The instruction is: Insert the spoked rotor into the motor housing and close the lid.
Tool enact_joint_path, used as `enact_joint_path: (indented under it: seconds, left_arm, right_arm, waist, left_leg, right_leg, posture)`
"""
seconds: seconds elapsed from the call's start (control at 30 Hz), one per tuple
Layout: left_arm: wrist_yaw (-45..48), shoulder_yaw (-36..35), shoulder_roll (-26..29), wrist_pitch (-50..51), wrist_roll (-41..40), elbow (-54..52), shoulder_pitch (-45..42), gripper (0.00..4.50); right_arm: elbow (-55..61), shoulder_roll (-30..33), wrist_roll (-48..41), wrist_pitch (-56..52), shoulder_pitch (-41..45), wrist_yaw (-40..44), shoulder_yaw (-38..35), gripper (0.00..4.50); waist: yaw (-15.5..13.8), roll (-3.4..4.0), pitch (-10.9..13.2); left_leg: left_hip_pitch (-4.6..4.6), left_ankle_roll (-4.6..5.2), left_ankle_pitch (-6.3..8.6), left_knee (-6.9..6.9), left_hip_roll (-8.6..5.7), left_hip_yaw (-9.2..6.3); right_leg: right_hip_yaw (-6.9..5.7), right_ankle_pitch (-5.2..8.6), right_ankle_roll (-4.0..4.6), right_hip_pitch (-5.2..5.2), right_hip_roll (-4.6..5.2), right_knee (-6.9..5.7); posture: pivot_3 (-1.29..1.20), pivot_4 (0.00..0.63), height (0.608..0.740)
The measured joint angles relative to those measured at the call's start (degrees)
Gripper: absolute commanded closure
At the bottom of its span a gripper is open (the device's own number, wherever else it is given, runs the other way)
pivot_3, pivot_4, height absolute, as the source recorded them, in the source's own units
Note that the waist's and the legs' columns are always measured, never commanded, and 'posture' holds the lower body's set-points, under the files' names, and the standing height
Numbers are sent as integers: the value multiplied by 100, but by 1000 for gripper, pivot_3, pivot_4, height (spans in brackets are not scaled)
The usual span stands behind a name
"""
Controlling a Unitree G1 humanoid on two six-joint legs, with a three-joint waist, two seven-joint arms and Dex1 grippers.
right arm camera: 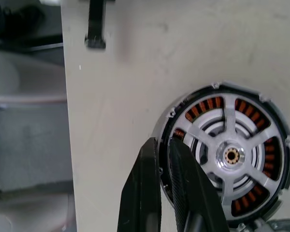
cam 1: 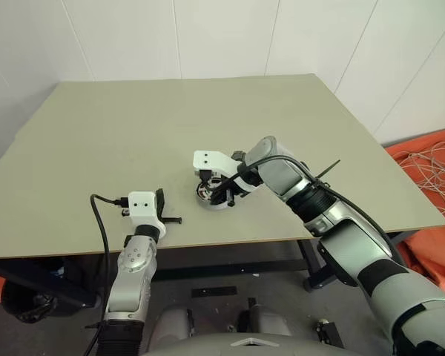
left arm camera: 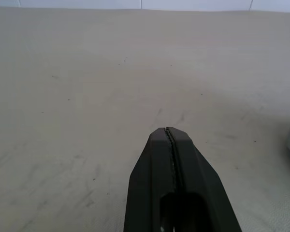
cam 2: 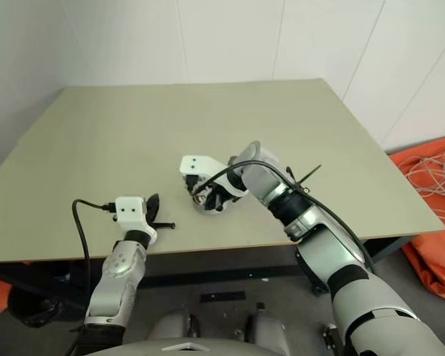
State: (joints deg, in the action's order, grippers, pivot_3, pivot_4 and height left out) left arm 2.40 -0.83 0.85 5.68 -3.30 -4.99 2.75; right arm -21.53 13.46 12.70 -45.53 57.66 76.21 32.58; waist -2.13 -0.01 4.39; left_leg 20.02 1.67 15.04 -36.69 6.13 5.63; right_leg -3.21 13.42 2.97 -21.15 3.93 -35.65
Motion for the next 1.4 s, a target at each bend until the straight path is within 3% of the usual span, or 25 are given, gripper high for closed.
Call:
enact_joint_path:
  seconds: [0.4,0.5,0.77,0.9,1.1,1.2,1.4]
  left_arm:
    - [-15,-4,10,1,1,-1,20,4500]
    - [-12,-3,11,1,-2,-1,20,4500]
    - [9,-6,17,1,-30,2,19,4500]
    - [11,-8,19,1,-33,5,18,4500]
    - [38,-12,26,4,-50,9,1,4500]
    - [40,-32,51,5,-52,10,1,4500]
    - [49,-93,92,10,-53,10,2,4500]
  right_arm:
    - [-480,-170,-283,35,209,-669,-49,4200]
    - [-474,-108,-325,243,202,-673,-45,3612]
    - [-445,5,-393,567,200,-683,-44,1040]
    - [-430,-42,-528,665,201,-746,-154,1040]
    - [-434,-444,-971,1029,485,-1451,-1022,1040]
    - [-572,-408,-978,1419,729,-2041,-1384,1637]
    - [-1028,270,-575,2264,745,-2897,-1462,3679]
  waist:
    - [-46,5,3]
    - [-39,5,3]
    - [-26,5,3]
    - [-25,5,4]
    - [-20,8,5]
    - [-43,7,5]
    - [-37,7,5]
  left_leg:
    - [3,-63,-50,2,46,30]
    - [5,-64,-51,6,48,30]
    - [8,-64,-51,10,52,31]
    - [9,-64,-51,10,53,31]
    - [8,-66,-52,14,56,34]
    - [9,-67,-52,14,56,34]
    - [11,-68,-53,15,56,38]
  right_leg:
    - [-32,-3,5,12,1,-5]
    - [-35,-3,6,10,1,-4]
    - [-41,1,13,6,0,-3]
    - [-43,2,14,5,0,-3]
    - [-44,3,16,1,0,-4]
    - [-46,3,16,3,0,-2]
    - [-47,3,16,4,1,1]
  posture:
    - [0,0,740]
    - [0,0,740]
    - [0,0,740]
    - [0,0,740]
    - [0,0,740]
    - [0,0,740]
    - [0,0,740]
